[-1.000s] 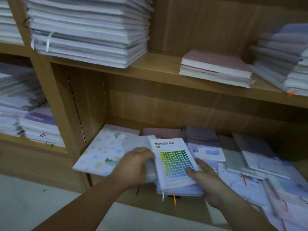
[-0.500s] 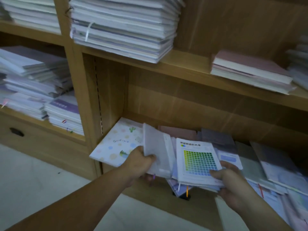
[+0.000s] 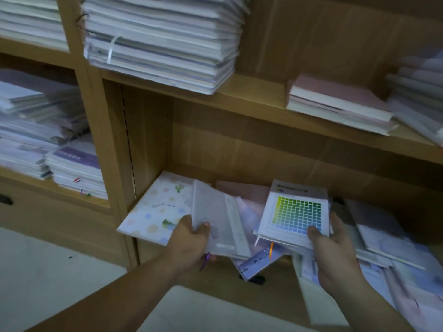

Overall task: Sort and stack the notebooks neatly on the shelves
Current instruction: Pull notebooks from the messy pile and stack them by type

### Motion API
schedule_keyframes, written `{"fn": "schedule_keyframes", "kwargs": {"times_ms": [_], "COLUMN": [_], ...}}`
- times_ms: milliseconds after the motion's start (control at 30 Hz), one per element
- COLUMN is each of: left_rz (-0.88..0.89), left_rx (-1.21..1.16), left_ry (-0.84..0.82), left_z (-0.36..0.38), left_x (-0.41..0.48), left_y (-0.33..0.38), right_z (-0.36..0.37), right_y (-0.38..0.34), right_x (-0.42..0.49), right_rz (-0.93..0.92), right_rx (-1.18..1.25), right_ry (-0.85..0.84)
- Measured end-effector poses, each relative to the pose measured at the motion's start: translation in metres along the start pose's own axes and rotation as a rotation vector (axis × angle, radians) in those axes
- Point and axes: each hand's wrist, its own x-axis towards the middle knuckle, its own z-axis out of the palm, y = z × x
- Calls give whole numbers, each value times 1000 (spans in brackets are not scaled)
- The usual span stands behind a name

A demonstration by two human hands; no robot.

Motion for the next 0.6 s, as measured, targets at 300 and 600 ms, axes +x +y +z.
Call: {"fn": "schedule_keyframes", "kwargs": {"times_ms": [300, 600], "left_rz": [-20, -428], "left_rx": [361, -177], "left_ry": [-40, -208], "left_z": [47, 65], "left_x": [4, 0], "left_y": [-19, -32], "right_z": [7, 14], "right_y": [3, 42], "right_x": [-3, 12], "right_rz": [86, 280], "right_rx": [-82, -556], "right_ry": [-233, -455]}}
